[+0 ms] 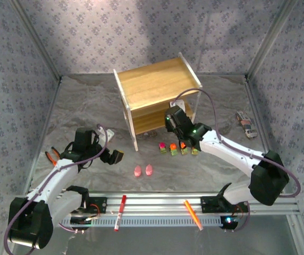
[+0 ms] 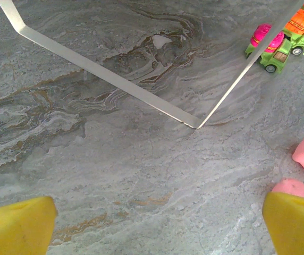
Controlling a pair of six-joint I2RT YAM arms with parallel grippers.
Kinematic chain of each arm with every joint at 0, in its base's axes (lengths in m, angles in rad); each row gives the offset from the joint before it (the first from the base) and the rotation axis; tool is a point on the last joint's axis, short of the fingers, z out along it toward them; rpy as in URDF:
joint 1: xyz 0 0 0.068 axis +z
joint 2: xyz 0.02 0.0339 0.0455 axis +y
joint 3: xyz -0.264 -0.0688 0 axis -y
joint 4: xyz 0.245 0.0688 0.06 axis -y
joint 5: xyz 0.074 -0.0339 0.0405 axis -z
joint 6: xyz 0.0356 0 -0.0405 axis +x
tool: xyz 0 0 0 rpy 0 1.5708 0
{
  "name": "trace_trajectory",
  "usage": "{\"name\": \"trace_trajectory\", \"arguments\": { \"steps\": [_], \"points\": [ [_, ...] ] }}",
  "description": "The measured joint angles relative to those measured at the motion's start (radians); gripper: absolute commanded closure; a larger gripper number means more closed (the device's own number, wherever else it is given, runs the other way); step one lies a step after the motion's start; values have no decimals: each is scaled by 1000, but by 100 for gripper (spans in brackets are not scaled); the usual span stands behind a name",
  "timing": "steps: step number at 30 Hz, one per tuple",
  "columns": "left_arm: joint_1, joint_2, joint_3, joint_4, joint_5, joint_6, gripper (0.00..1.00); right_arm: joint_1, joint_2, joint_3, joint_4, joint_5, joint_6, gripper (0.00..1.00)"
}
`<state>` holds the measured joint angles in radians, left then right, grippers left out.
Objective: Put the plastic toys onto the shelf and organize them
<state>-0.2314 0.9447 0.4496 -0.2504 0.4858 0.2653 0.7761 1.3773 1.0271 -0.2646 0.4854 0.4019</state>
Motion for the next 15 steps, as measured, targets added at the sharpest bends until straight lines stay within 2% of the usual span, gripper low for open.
{"name": "trace_trajectory", "arguments": {
  "steps": [9, 15],
  "points": [
    [0, 0, 0, 0, 0, 0, 1, 37, -65, 0, -32, 43, 1, 55],
    [0, 0, 0, 0, 0, 0, 0, 108, -145, -35, -76, 105, 30, 55]
  ]
}}
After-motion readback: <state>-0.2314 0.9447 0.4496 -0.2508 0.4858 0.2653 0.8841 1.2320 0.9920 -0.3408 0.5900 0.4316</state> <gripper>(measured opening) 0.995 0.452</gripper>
